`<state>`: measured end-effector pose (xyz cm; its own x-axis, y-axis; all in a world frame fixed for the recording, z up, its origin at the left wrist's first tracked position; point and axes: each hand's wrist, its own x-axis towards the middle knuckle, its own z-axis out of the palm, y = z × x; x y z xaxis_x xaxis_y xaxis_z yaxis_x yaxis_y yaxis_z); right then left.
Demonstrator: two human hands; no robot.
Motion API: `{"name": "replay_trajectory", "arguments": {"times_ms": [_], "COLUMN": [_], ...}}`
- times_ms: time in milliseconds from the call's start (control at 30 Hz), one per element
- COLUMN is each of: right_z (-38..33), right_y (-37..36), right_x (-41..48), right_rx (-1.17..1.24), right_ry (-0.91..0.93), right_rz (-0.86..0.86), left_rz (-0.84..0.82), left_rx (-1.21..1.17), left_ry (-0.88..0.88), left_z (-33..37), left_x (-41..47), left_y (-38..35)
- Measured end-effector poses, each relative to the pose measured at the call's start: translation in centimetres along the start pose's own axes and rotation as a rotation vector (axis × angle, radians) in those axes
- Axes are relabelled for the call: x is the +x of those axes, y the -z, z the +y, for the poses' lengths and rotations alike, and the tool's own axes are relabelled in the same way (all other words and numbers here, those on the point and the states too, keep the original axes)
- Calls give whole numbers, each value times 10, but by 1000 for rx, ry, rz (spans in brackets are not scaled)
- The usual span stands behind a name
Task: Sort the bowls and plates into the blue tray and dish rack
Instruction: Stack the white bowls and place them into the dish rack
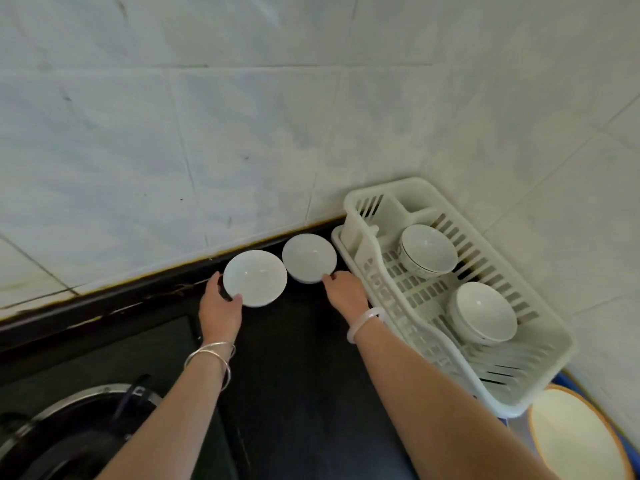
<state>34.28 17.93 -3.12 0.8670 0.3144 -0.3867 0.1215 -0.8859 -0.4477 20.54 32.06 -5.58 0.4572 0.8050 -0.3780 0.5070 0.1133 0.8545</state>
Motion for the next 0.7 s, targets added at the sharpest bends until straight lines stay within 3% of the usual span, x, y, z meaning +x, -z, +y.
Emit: {"name": "replay_trajectory", "arguments": {"times_ms": [133, 300, 367, 700], "right_z": [-1, -5, -6, -25], "right_y": [-9, -17, -15, 19], "right_x": [12, 22, 23, 3], "right_rx": [203, 800, 937, 902], "right_ry": [-91, -299, -334, -172], "right_rz": [37, 44, 70, -23], "left_rz": [-119, -151, -164, -194], "left_rx": [-300, -463, -506, -552], "left_ry": [134, 209, 227, 209], "left_z": [-7, -10, -10, -13], "left_x": [10, 12, 12, 12], "left_y": [4, 5, 5, 4]}}
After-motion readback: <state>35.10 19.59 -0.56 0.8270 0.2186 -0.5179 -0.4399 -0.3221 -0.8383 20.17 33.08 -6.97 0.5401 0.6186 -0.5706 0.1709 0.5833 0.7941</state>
